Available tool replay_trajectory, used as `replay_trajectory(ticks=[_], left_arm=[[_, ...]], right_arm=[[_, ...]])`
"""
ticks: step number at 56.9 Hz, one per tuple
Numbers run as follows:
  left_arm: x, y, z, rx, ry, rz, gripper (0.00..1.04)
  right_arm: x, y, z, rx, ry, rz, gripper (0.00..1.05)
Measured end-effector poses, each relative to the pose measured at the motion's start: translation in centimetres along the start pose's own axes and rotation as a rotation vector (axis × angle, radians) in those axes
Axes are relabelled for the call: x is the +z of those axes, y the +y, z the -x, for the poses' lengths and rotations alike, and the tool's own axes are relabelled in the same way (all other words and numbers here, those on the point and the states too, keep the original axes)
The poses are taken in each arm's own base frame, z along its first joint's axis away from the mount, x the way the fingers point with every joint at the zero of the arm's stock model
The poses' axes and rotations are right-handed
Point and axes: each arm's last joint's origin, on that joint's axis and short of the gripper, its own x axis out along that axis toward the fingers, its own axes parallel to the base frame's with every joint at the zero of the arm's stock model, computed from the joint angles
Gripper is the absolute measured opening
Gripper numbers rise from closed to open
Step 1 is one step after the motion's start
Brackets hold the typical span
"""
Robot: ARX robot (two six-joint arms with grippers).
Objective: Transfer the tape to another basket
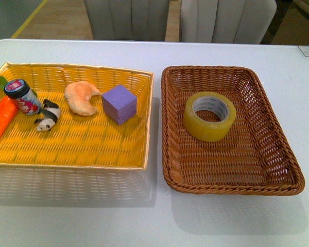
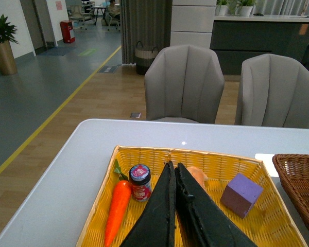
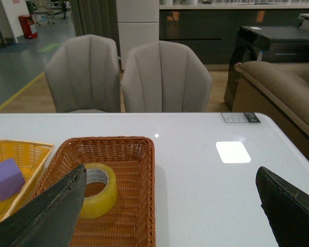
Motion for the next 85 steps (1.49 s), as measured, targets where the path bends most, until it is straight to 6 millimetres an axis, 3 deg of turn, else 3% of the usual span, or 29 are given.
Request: replay_trajectory(ticks=[34, 53, 70, 80, 85], left_arm=[[-0.4, 0.0, 2.0, 0.0, 0.013, 0.0, 0.02], [-0.4, 0.0, 2.1, 0.001, 0.016, 0.0, 0.03], [-0.4, 0.0, 2.1, 0.001, 0.015, 0.0, 0.55], [-0.4, 0.0, 2.1, 0.001, 0.015, -0.001, 0.97], [-0.4, 0.0, 2.1, 0.001, 0.015, -0.003, 0.96]], right_arm=[[0.0, 0.0, 0.0, 0.0, 0.0, 0.0, 0.96], [0.0, 0.0, 0.0, 0.0, 0.0, 0.0, 0.96], [0.0, 0.0, 0.0, 0.0, 0.0, 0.0, 0.96], [0.0, 0.0, 0.0, 0.0, 0.0, 0.0, 0.96], [0.0, 0.0, 0.0, 0.0, 0.0, 0.0, 0.96]])
